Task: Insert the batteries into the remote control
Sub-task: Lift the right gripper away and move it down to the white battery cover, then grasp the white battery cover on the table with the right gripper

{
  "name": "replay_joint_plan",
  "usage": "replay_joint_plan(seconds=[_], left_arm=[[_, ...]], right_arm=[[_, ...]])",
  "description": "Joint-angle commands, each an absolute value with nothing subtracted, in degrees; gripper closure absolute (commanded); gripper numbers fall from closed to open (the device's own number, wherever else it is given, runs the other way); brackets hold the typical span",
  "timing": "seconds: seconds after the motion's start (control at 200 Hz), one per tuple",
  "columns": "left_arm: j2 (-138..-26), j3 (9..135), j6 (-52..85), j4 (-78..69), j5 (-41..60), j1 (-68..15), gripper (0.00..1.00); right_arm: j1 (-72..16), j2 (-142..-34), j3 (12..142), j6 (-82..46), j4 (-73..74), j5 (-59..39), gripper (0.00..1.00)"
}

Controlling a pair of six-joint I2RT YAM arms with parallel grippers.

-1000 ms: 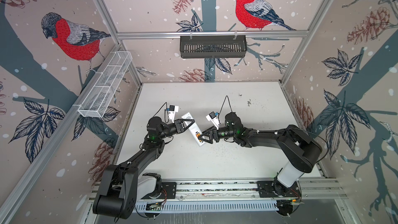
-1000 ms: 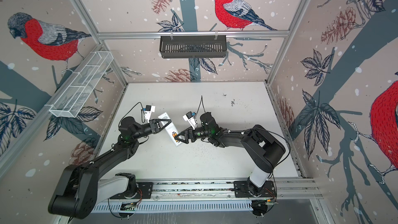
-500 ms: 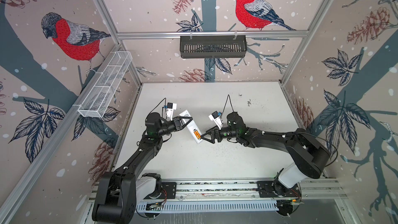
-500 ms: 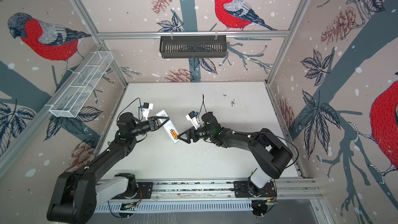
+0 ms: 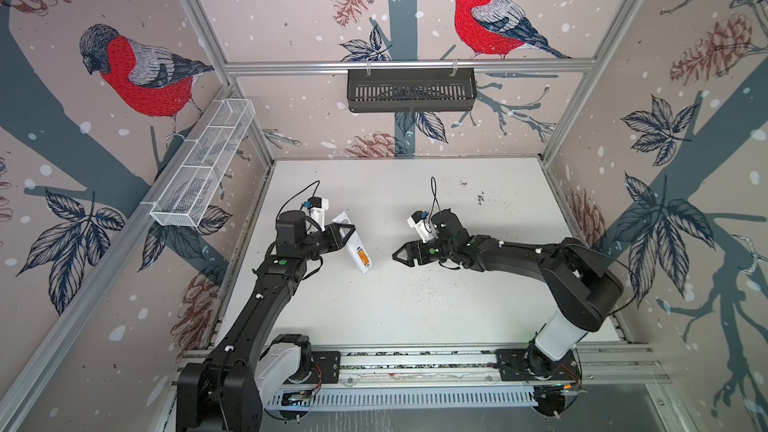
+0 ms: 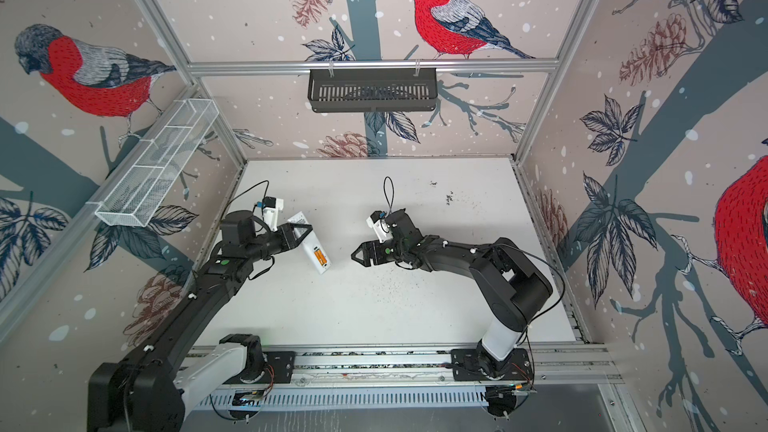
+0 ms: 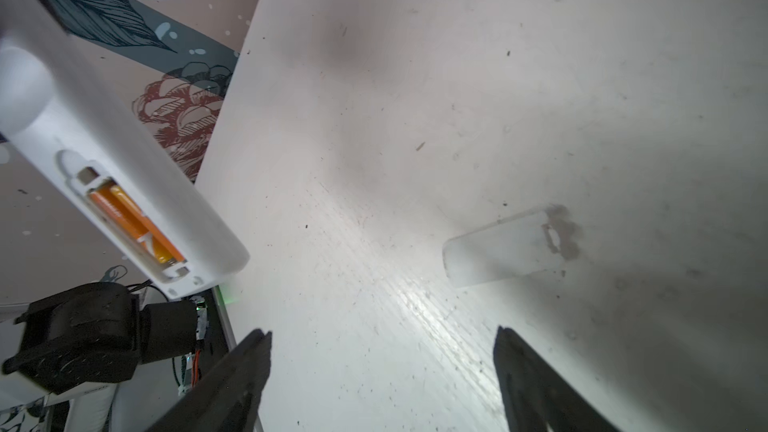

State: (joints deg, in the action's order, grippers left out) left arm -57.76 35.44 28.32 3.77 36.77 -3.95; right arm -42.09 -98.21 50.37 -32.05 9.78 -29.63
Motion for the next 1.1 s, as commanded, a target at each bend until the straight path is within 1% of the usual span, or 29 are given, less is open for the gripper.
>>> replay_joint_plan(seconds=[0.0,0.275,0.495,0.745,0.866,1.096], left_arm=[[-56.98,36.13,25.18,7.03,35.57,-3.87,1.0],[-54.0,35.02,24.62,8.26,36.81,-3.87,1.0],[-52.18,34.98,23.84,8.68,40.14,-3.87,1.0],[-50.54,34.37,23.43,8.79,40.01,-3.87,1.0],[-49.71,34.28,23.29,8.68,39.84,-3.87,1.0],[-48.69,34.1,23.0,8.67,39.31,-3.87,1.0]], right_arm=[[-42.19,-100.19,51.43,-33.45,6.77,-27.56,0.14],[-42.36,-104.43,54.34,-33.4,5.87,-25.66,0.14],[-42.89,-108.14,58.11,-33.34,4.66,-24.55,0.14],[-44.67,-114.77,67.79,-31.47,0.02,-22.04,0.15],[-46.19,-118.12,73.19,-30.12,-4.68,-18.39,0.15],[-50.8,-121.17,80.29,-26.83,-15.91,-6.71,0.18]])
